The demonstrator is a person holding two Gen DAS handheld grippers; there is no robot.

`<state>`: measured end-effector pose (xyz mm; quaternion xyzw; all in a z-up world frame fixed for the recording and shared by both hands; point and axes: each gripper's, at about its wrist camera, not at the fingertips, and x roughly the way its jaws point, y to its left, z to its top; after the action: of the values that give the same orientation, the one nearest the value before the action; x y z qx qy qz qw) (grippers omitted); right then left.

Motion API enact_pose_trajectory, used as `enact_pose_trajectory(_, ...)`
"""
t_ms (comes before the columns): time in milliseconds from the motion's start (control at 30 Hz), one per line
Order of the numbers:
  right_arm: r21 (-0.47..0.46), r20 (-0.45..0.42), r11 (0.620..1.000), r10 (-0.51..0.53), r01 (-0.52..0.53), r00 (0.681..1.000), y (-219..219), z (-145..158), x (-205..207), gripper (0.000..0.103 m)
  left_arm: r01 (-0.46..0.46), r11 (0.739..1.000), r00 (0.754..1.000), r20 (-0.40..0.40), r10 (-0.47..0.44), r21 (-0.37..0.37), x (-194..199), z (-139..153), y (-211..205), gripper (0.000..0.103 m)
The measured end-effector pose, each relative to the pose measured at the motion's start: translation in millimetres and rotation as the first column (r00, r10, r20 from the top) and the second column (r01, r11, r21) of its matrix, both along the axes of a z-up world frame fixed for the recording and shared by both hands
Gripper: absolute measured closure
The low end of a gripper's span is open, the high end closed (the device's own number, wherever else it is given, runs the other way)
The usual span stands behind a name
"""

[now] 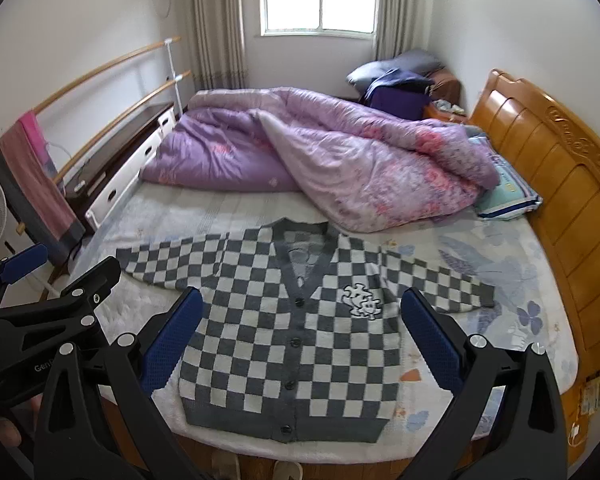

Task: Fold large clothes
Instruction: 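Lower the left gripper onto a sleeve cuff while the right gripper approaches the cardigan body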

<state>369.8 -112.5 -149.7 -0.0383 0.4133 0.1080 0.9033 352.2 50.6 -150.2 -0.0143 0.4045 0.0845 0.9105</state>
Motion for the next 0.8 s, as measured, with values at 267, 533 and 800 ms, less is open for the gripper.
enact_pose_trajectory(267, -0.073, -0.104, 0.996, 0.049, -0.056, 0.993, 92.5, -71.3, 70.0, 0.007, -0.054, 0.999, 0.99, -0.131, 0.053, -0.002, 68.0, -81.4, 90.1, 0.005)
enact_pose_trajectory(533, -0.131, -0.25, 0.981, 0.108, -0.145, 0.962, 214.3, -170.7, 146.3, 0.007, -0.151, 0.964, 0.947, -0.311, 0.077, -0.221, 139.3, -188.7, 225.5, 0.005)
enact_pose_trajectory(800, -0.066, -0.355, 0.99, 0.091, -0.122, 0.931, 271.7, -281.5, 217.3, 0.023, -0.346, 0.88, 0.905, -0.363, 0.221, -0.325, 181.7, -312.2, 367.2, 0.005)
